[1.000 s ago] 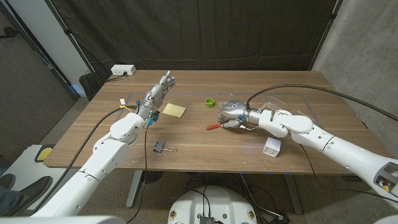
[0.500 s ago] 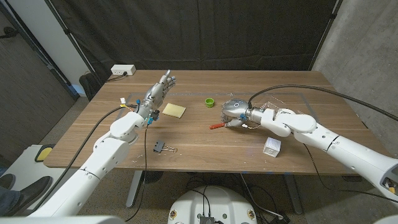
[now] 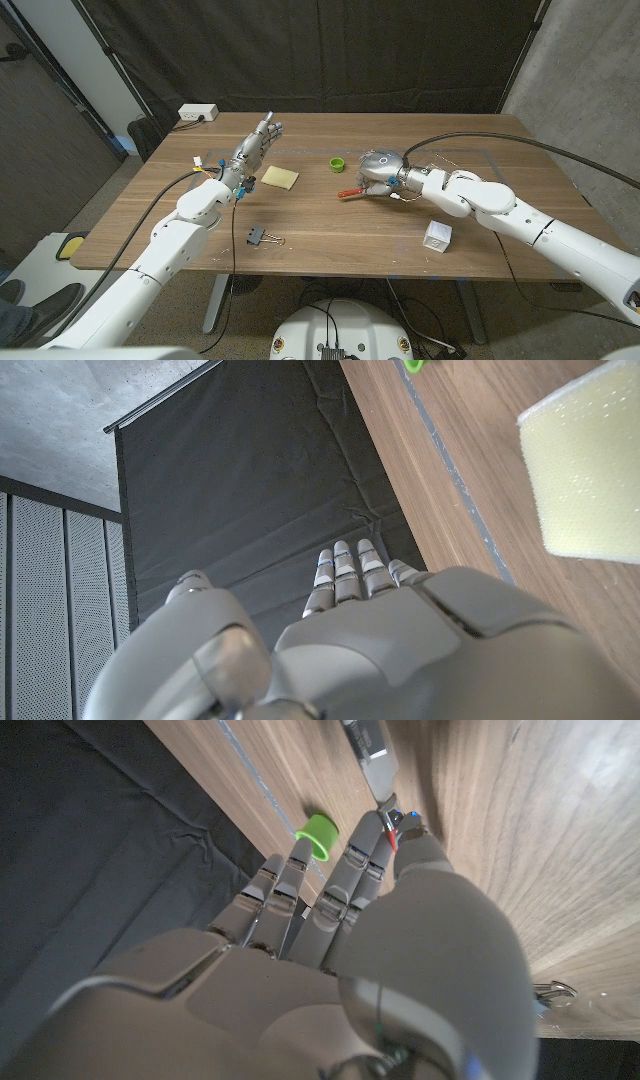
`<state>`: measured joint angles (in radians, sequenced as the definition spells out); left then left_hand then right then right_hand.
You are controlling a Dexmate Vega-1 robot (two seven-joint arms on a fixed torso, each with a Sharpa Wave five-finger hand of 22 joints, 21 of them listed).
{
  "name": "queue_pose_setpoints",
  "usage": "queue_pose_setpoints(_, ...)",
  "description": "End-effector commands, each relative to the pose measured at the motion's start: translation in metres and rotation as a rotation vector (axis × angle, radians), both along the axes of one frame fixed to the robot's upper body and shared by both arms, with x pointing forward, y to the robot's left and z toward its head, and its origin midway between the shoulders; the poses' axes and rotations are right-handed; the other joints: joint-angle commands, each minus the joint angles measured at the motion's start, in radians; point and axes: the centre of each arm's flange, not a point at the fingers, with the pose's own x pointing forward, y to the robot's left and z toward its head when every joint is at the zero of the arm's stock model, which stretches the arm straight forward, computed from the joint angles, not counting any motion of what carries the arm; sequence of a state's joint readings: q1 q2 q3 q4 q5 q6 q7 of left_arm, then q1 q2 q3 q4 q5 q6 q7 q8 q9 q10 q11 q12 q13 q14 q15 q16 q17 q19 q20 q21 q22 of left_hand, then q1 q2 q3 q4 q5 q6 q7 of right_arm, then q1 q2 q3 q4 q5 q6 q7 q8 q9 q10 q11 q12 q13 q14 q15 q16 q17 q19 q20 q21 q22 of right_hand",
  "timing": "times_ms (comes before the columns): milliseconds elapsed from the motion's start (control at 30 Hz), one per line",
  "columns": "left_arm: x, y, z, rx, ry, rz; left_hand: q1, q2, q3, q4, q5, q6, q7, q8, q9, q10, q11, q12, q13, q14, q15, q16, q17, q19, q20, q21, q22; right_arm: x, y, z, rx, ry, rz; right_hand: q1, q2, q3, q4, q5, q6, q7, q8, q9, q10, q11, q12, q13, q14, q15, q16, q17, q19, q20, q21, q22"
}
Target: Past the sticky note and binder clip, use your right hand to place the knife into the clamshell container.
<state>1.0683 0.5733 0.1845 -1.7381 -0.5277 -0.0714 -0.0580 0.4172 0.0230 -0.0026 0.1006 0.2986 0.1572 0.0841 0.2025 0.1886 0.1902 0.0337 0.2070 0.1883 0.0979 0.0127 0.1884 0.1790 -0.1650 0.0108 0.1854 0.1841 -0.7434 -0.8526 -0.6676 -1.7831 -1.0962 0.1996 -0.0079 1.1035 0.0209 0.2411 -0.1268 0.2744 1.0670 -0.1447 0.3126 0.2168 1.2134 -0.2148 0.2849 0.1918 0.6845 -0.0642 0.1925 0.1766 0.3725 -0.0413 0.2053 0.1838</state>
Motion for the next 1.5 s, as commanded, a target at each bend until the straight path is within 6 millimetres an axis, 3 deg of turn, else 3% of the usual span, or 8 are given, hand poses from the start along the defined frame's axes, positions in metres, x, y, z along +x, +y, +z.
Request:
queue_pose_setpoints(33,0.003,0.005,0.002,0.004,-0.002,-0.003,0.004,0.008,-0.002,0.002,-0.002,0.004,-0.005,0.0,0.001,0.002,-0.002,-0.002,0.005,-0.004,-0.001,-0.001,0.004,-0.009,0.001,0.006,0.003,-0.016,-0.015,0.016,0.055,-0.045,-0.101,0.017,0.017,-0.006,0.004,-0.001,0.085,-0.076,-0.002,0.002,0.01,-0.001,0.0,0.005,0.008,-0.14,0.0,0.003,0.0,-0.019,0.001,0.001)
queue_pose_setpoints(333,0.009,0.007,0.003,0.007,0.005,-0.015,0.004,0.009,-0.004,0.003,-0.002,0.004,-0.005,-0.001,0.001,0.003,-0.002,-0.001,0.005,-0.005,0.0,-0.001,0.004,-0.011,0.001,0.008,0.003,-0.032,-0.031,0.03,0.114,-0.102,-0.177,0.023,0.019,-0.009,0.004,-0.004,0.083,-0.076,-0.005,0.002,0.011,-0.001,-0.003,0.007,0.009,-0.141,-0.005,0.003,0.001,-0.01,0.001,0.001)
queue_pose_setpoints(433,0.011,0.006,0.004,0.012,0.005,-0.021,0.004,0.009,-0.005,0.003,-0.002,0.004,-0.004,0.0,0.001,0.003,-0.003,-0.001,0.005,-0.005,0.0,-0.001,0.004,-0.012,0.001,0.008,0.003,-0.036,-0.036,0.034,0.118,-0.111,-0.198,0.028,0.021,-0.012,0.004,-0.007,0.082,-0.075,-0.008,0.003,0.011,-0.001,-0.005,0.01,0.003,-0.144,-0.009,0.003,0.026,0.022,0.009,0.0)
queue_pose_setpoints(767,0.014,0.008,0.003,0.012,0.012,-0.029,0.005,0.01,-0.007,0.002,-0.002,0.004,-0.005,0.0,0.001,0.003,-0.003,-0.001,0.005,-0.005,-0.002,-0.001,0.004,-0.012,0.0,0.01,0.003,-0.046,-0.055,0.047,0.126,-0.15,-0.282,0.03,0.022,-0.015,0.005,-0.009,0.08,-0.075,-0.01,0.004,0.008,-0.001,-0.009,0.01,0.001,-0.142,-0.011,0.003,0.026,0.023,0.006,-0.001)
queue_pose_setpoints(1500,0.013,0.008,-0.002,0.008,0.018,-0.026,0.008,0.012,-0.01,0.002,-0.001,0.005,-0.006,-0.001,0.001,0.003,-0.002,-0.002,0.005,-0.006,-0.002,-0.001,0.004,-0.016,0.001,0.012,0.003,-0.024,-0.116,0.063,0.139,-0.166,-0.509,0.037,0.029,-0.023,0.009,-0.015,0.078,-0.075,-0.013,0.009,0.0,-0.001,-0.017,0.014,0.0,-0.141,-0.01,0.004,0.026,0.021,0.002,-0.001)
